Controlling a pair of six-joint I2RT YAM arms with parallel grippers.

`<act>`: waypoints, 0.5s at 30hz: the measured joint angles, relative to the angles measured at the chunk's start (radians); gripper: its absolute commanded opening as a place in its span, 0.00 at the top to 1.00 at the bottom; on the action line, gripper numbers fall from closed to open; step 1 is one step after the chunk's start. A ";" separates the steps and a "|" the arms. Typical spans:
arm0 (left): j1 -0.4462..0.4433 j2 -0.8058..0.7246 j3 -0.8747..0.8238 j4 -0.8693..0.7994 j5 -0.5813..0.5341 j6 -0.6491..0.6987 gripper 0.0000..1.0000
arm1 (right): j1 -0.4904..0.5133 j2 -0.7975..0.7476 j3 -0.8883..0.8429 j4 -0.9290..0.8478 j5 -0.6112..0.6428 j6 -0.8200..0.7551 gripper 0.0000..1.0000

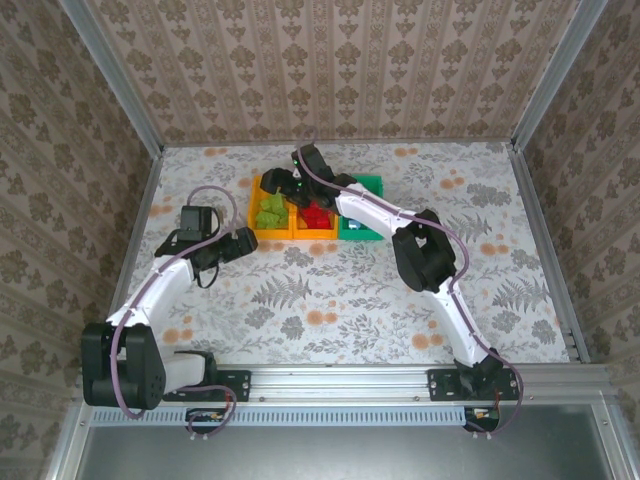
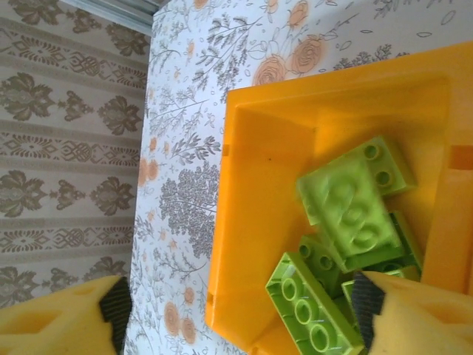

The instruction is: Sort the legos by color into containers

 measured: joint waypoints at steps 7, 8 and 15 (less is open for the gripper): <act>0.000 -0.024 0.000 -0.001 -0.043 0.003 0.00 | -0.001 -0.214 -0.266 0.041 0.024 -0.116 0.00; 0.000 -0.032 0.000 -0.001 -0.055 0.006 0.00 | -0.001 -0.267 -0.324 0.044 0.045 -0.150 0.00; 0.005 -0.109 -0.002 0.019 -0.148 0.055 0.00 | -0.006 -0.787 -0.794 0.096 0.475 -0.571 0.00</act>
